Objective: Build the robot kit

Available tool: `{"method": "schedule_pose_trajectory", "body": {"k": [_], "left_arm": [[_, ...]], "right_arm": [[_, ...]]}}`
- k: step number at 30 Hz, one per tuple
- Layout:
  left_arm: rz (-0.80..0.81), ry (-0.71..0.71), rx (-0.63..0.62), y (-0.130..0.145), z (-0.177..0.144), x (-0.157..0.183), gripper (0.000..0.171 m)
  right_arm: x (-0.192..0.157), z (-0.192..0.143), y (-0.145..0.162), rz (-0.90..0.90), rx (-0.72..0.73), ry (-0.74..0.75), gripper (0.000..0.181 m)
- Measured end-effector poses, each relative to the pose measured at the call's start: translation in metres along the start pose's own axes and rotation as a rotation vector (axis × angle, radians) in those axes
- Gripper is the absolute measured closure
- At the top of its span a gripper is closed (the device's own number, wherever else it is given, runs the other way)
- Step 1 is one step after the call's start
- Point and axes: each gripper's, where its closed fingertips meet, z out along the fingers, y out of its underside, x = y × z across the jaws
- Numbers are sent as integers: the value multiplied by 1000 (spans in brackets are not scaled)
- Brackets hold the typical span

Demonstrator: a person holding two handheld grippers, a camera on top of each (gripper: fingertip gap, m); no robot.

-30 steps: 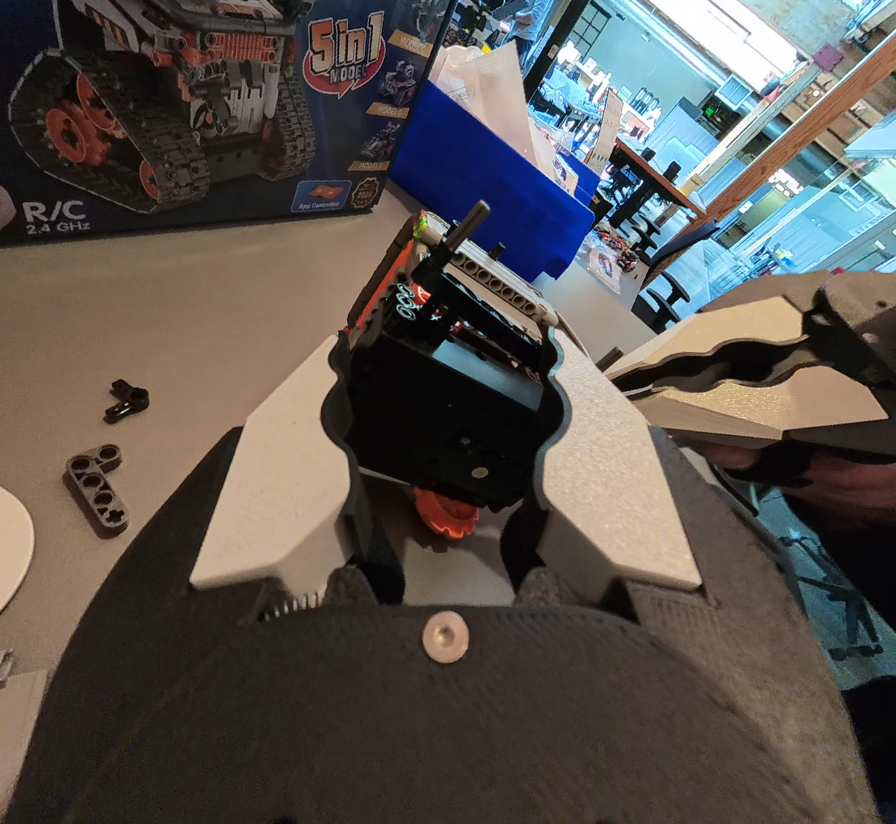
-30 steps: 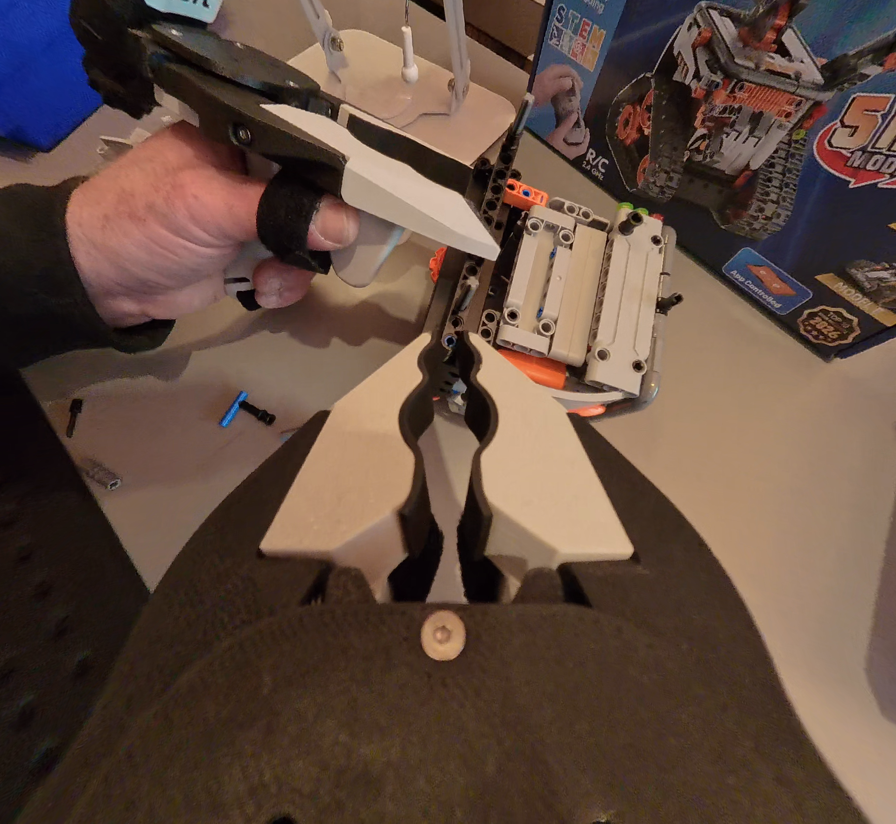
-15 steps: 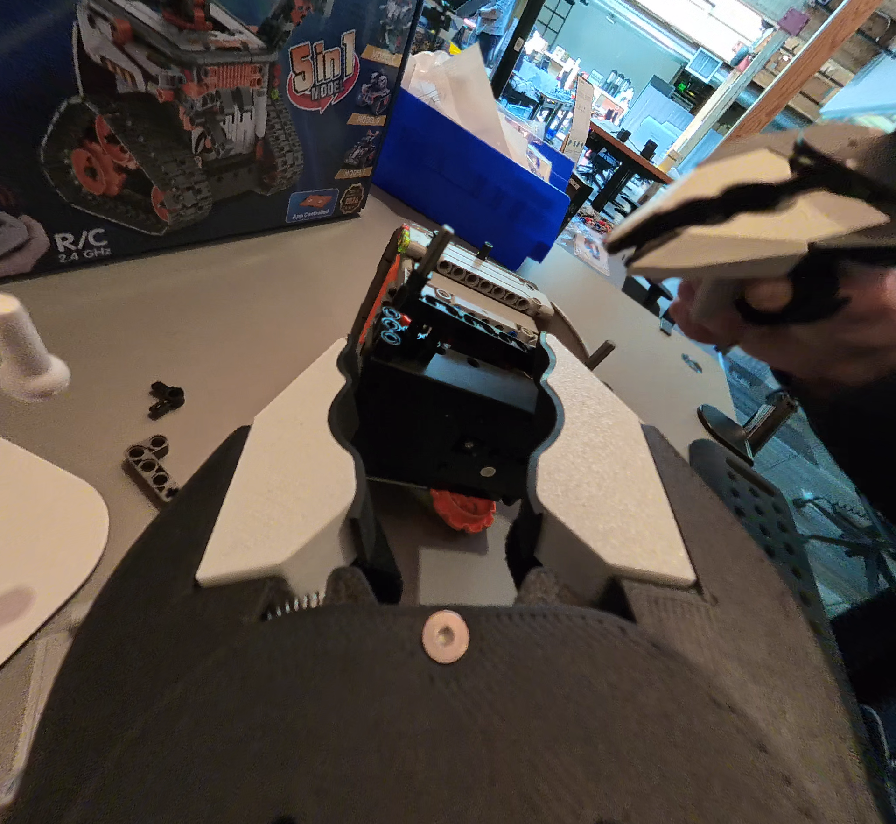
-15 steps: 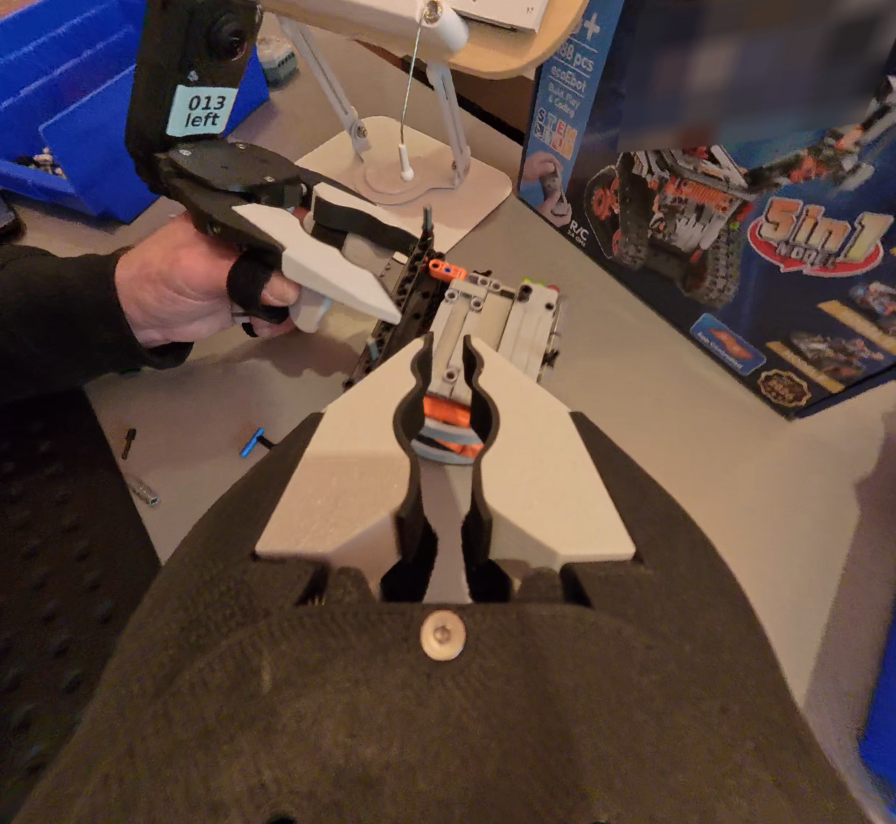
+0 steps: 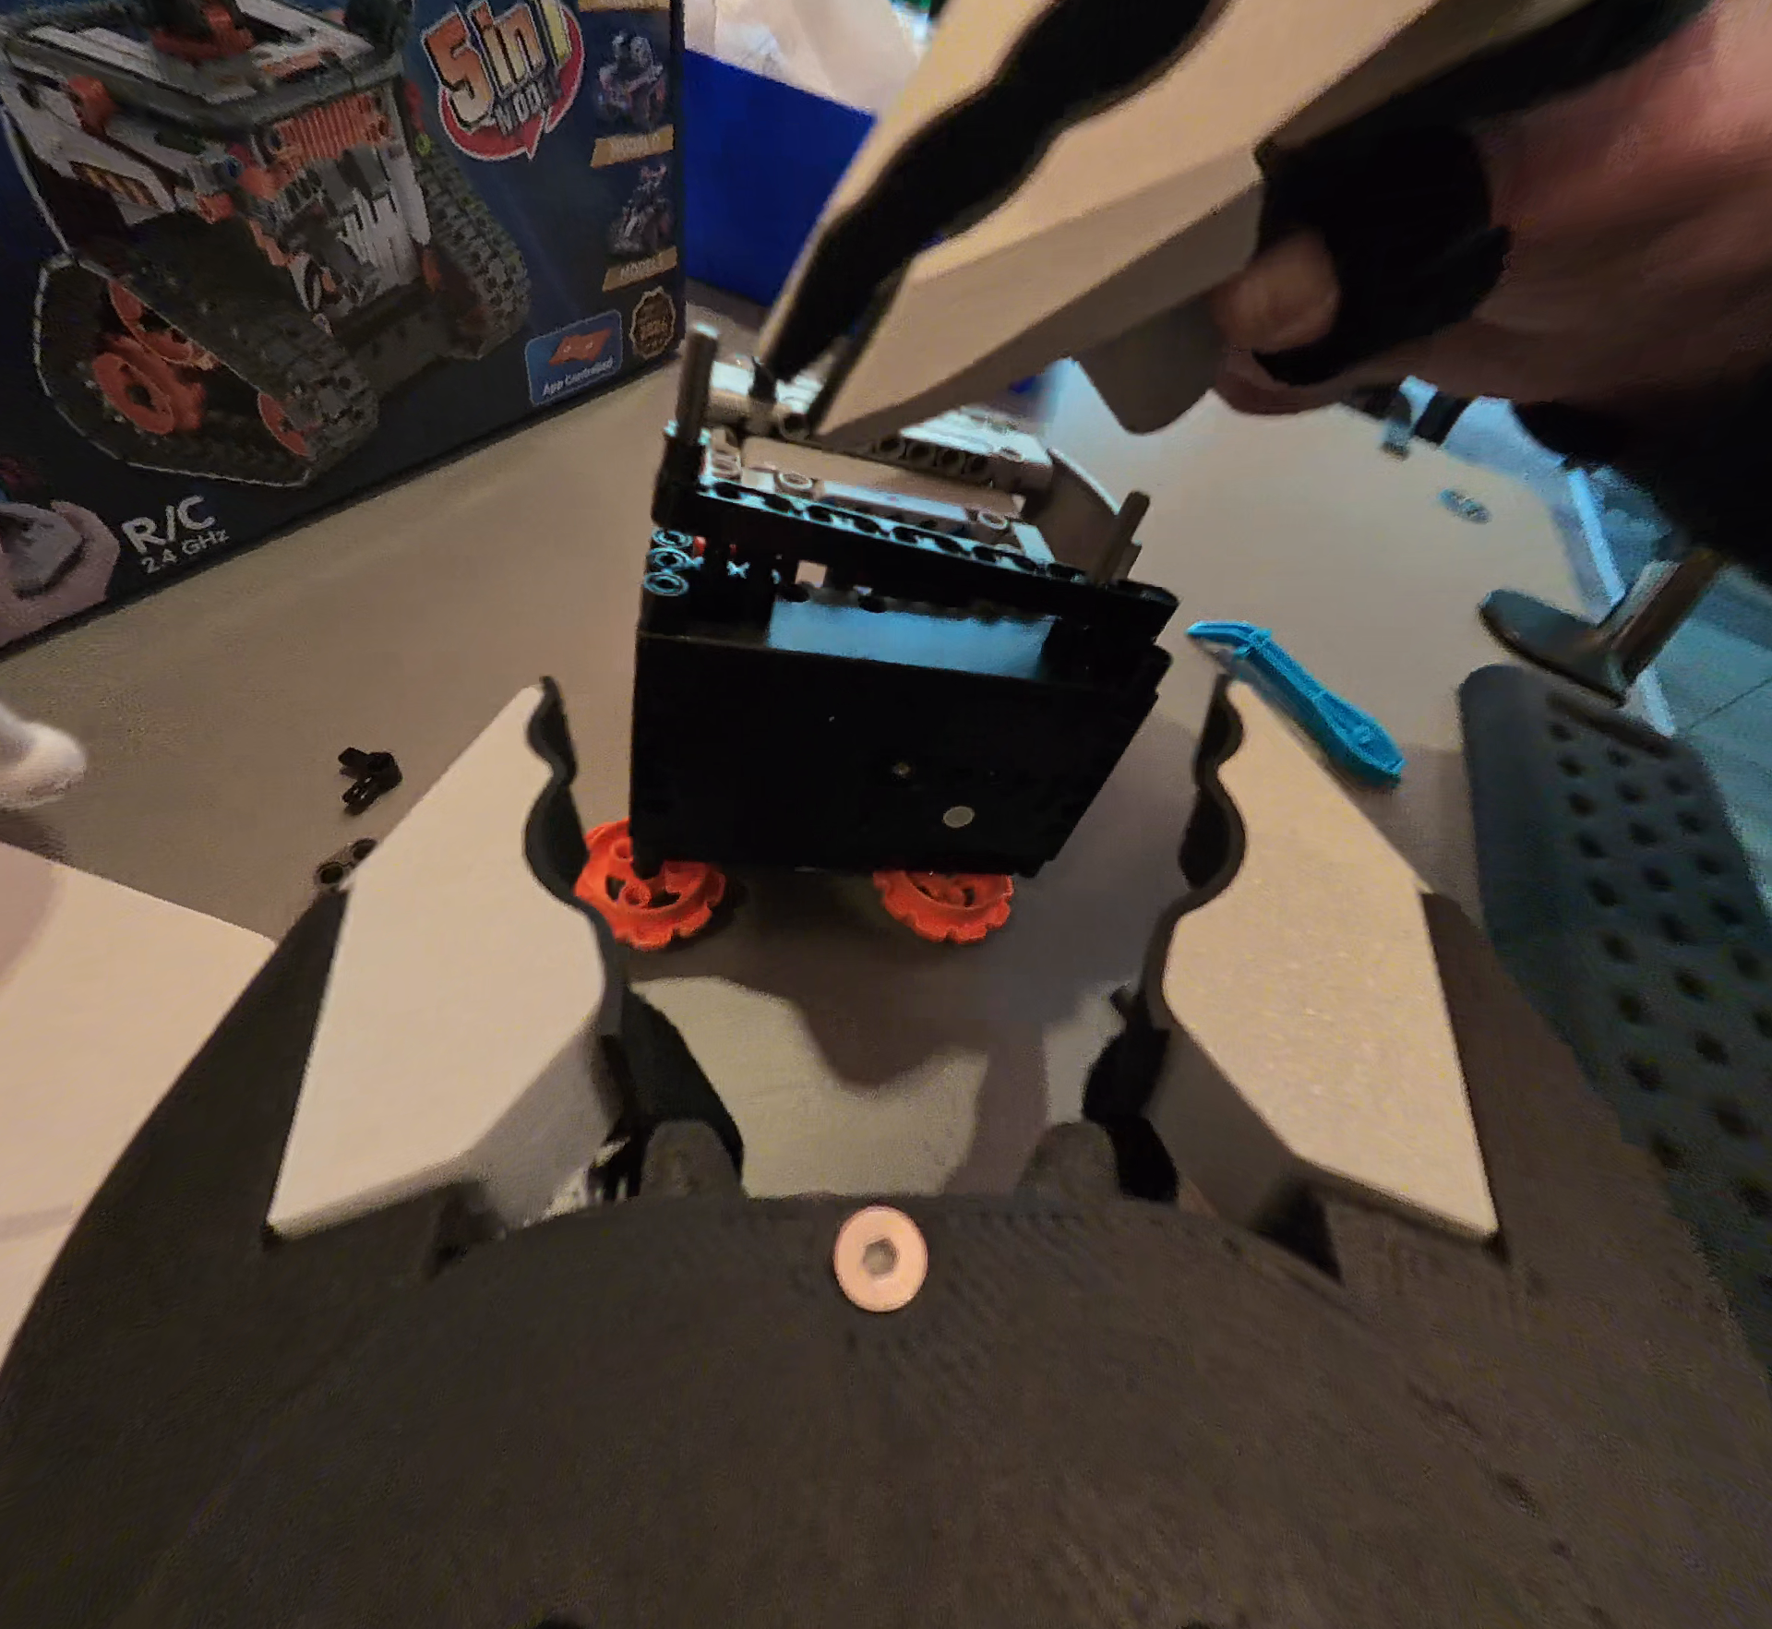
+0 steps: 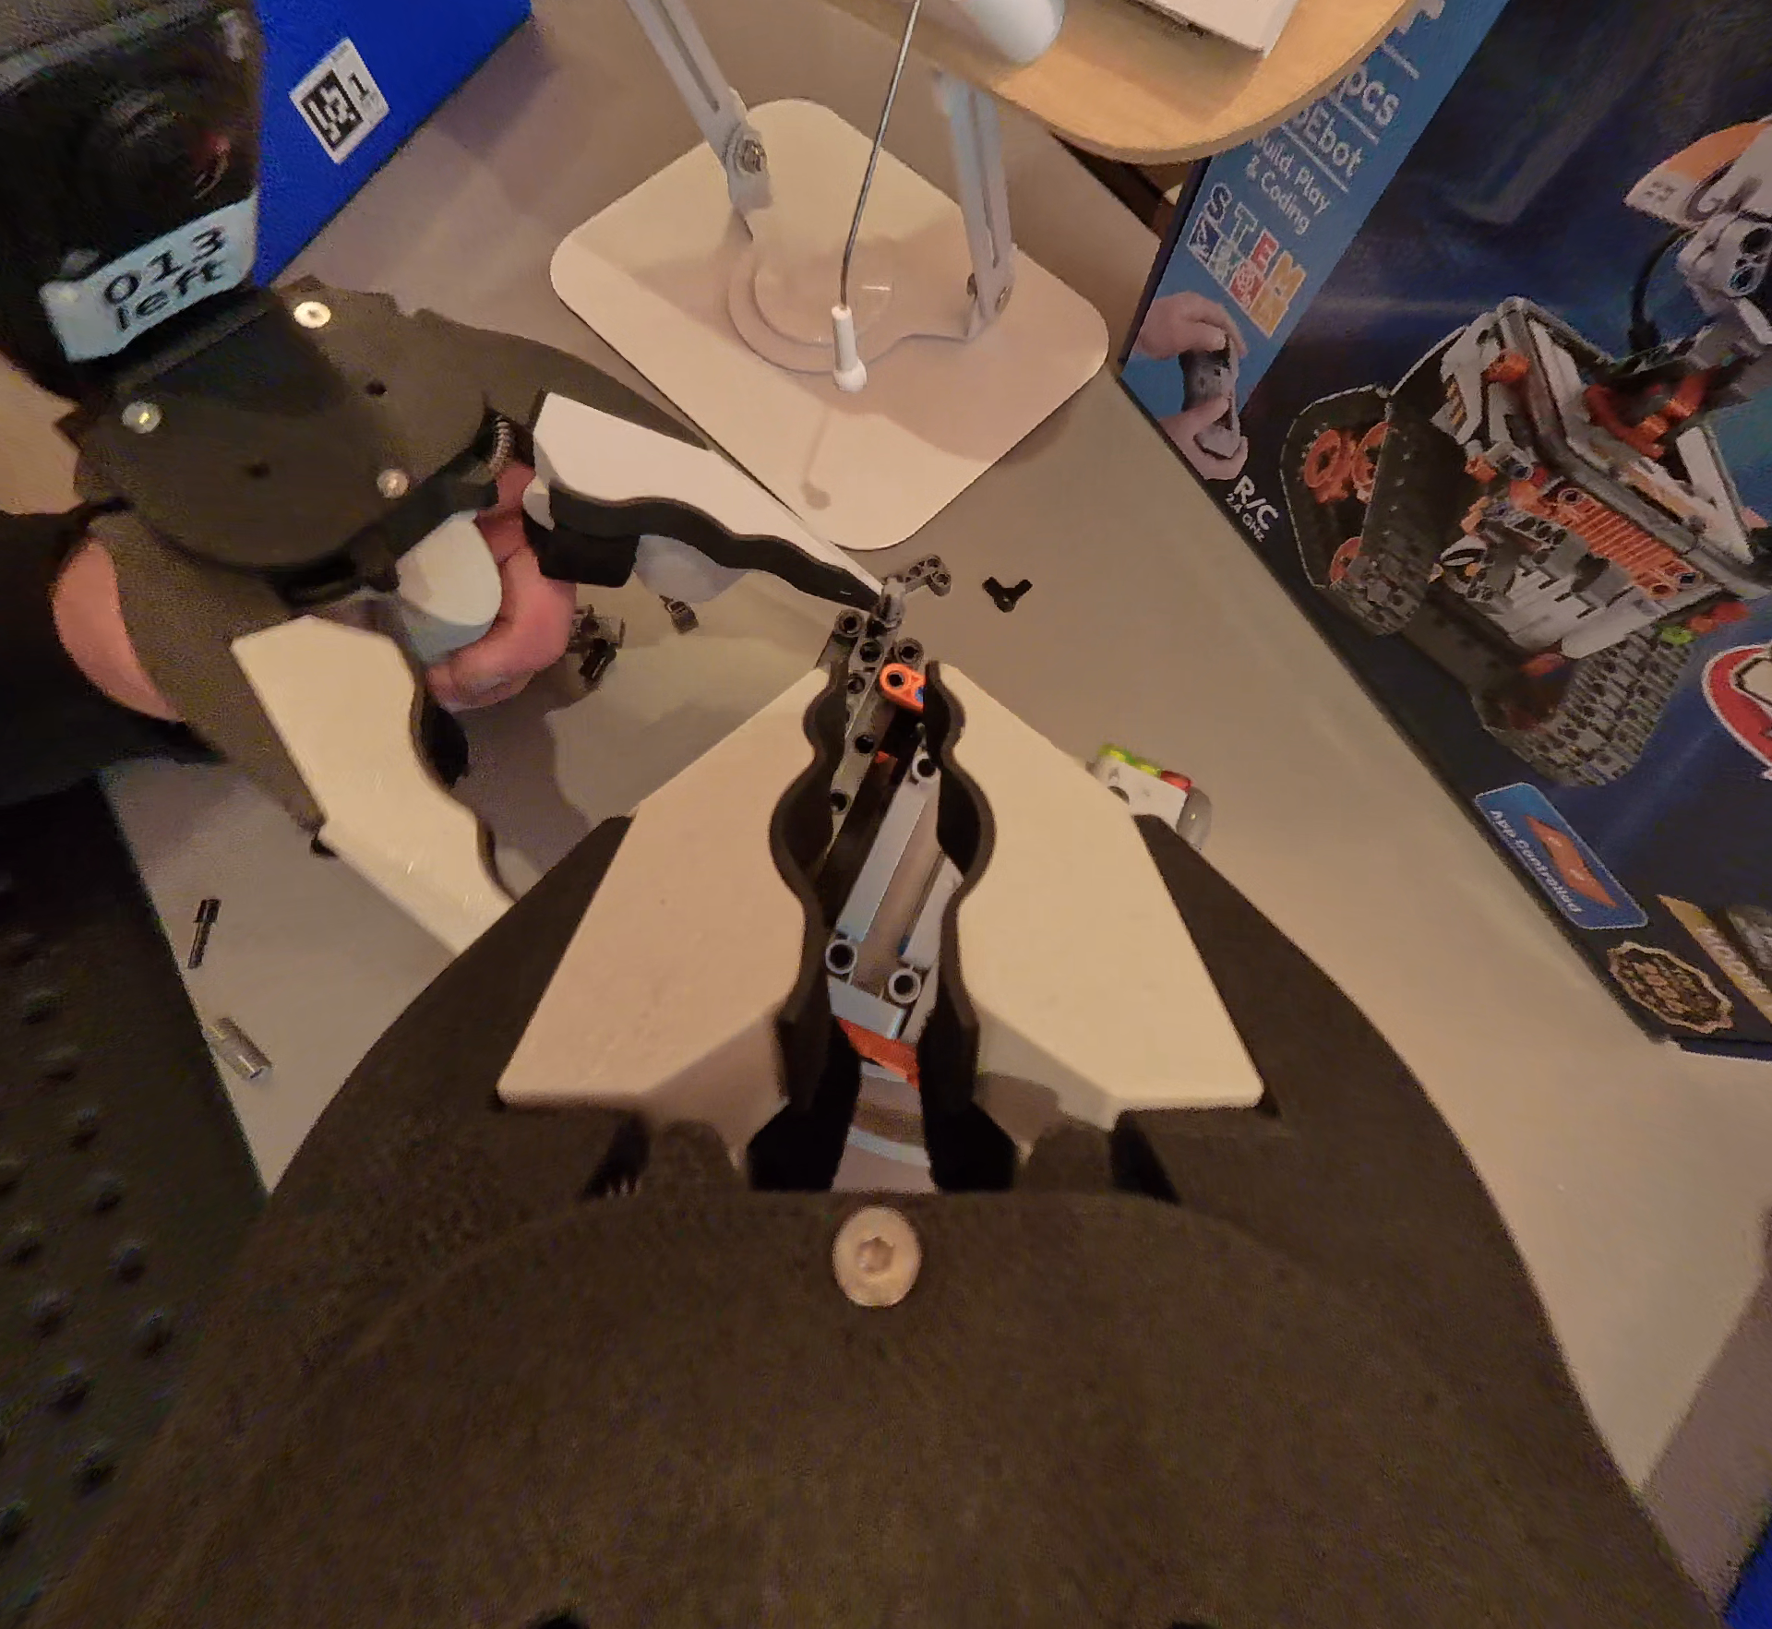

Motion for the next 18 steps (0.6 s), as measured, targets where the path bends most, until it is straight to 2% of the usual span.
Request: {"method": "schedule_pose_trajectory", "body": {"k": [3, 5, 9, 11, 18], "left_arm": [[72, -57, -42, 7, 9, 1, 31], [87, -77, -77, 14, 15, 1, 29], [106, -102, -110, 20, 23, 1, 35], [123, -131, -112, 20, 23, -4, 45], [131, -138, -90, 20, 23, -5, 46]], "right_arm": [[2, 9, 3, 11, -41, -15, 168], [0, 13, 5, 11, -55, -28, 171], [-2, 15, 4, 6, -68, -41, 181], [-1, 15, 5, 14, -70, -45, 180], [-5, 11, -2, -15, -67, -20, 176]]}}
